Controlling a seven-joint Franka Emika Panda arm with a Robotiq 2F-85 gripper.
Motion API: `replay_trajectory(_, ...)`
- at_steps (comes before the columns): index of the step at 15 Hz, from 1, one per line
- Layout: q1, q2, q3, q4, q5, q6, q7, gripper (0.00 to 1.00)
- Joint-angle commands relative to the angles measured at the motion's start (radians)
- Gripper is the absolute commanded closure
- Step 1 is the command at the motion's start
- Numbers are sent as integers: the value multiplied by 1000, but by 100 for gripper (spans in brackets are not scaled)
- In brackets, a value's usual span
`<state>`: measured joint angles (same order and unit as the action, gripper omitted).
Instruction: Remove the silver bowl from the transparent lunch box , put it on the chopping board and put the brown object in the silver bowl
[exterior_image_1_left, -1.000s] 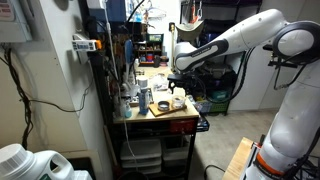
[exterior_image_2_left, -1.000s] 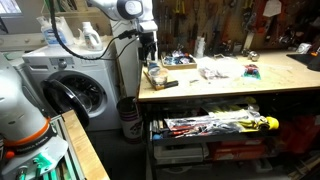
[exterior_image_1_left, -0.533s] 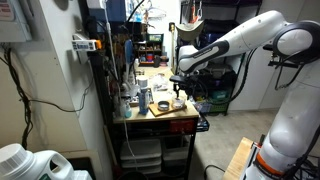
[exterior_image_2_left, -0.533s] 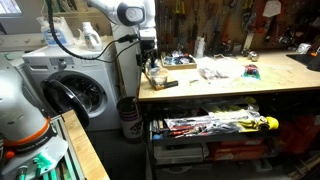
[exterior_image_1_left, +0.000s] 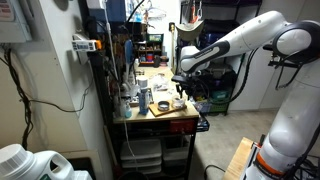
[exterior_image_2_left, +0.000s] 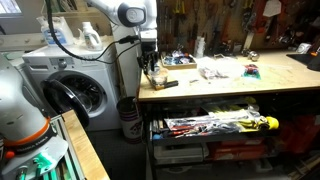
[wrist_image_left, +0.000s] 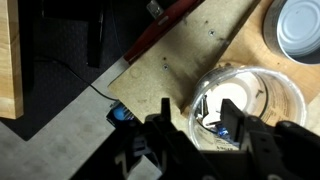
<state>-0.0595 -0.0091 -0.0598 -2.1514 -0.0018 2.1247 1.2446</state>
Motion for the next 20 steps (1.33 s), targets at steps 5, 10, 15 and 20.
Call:
replay_trajectory(5,-12,-5,-8,-11,-10,0,16,56)
replay_trajectory(10,-16,8,-11,-1,-1,-3,9,57)
replay_trajectory(15,-14,24,-9,13,4,-2,3,55)
replay_trajectory(20,-13,34,-10,24,7,-5,-2,74)
